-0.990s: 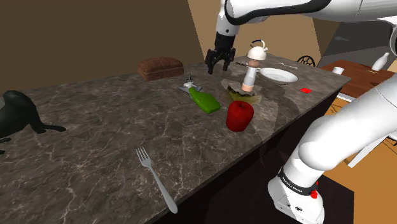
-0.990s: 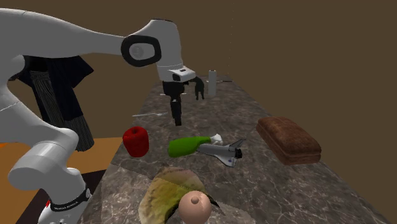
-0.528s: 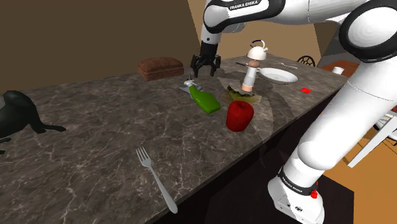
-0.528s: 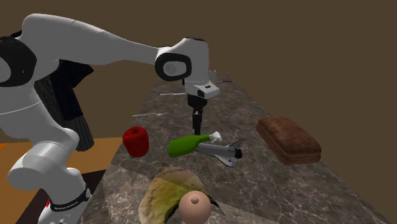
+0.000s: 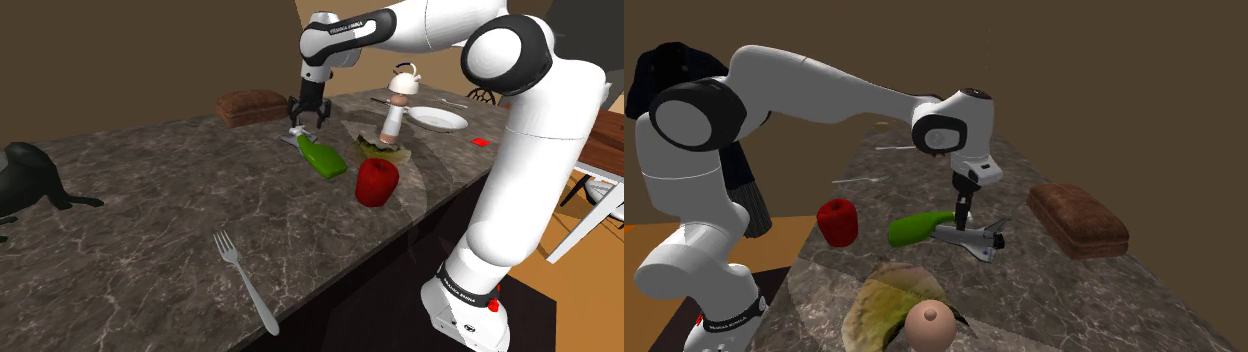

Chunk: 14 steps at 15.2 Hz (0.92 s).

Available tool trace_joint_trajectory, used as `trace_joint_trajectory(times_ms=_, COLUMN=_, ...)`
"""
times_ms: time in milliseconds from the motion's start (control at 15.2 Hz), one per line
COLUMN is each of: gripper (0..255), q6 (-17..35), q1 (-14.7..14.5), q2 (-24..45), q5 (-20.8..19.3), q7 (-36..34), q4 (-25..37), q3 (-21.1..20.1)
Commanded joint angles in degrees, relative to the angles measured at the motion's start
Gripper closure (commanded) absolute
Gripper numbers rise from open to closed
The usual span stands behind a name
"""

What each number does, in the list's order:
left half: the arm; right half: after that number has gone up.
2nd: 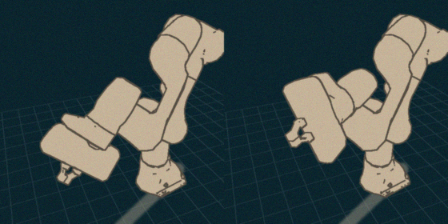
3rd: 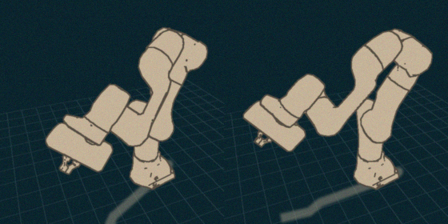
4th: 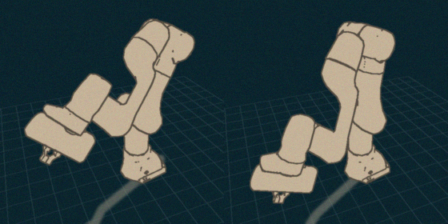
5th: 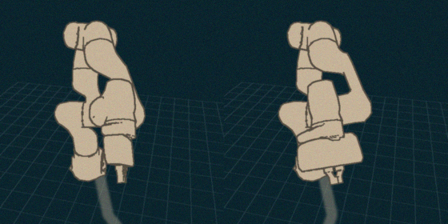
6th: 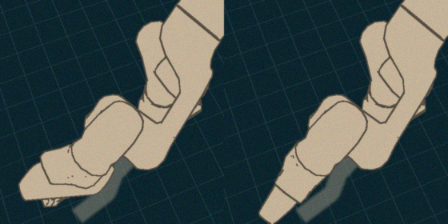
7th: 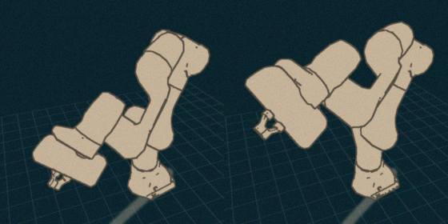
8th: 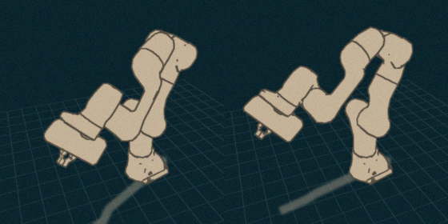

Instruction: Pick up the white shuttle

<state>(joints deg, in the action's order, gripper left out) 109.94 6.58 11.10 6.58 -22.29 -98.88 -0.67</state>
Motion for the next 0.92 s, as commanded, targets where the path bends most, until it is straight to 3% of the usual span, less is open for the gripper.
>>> trace_joint_trajectory(times_ms=0, gripper=0, q6=1.1, q1=0.1, q2=1.2, q5=0.3, q7=-0.2, q4=0.1, q3=0.1)
trace_joint_trajectory(times_ms=462, gripper=0, q6=5.0, q1=0.0, q2=2.2, q5=0.5, q7=0.2, q4=-2.9, q3=0.0)
trace_joint_trajectory(times_ms=528, gripper=255, q6=5.0, q1=0.0, q2=2.2, q5=0.5, q7=0.2, q4=-2.9, q3=0.0)
trace_joint_trajectory(times_ms=858, gripper=255, q6=5.0, q1=0.0, q2=2.3, q5=0.5, q7=0.1, q4=-2.9, q3=0.0)
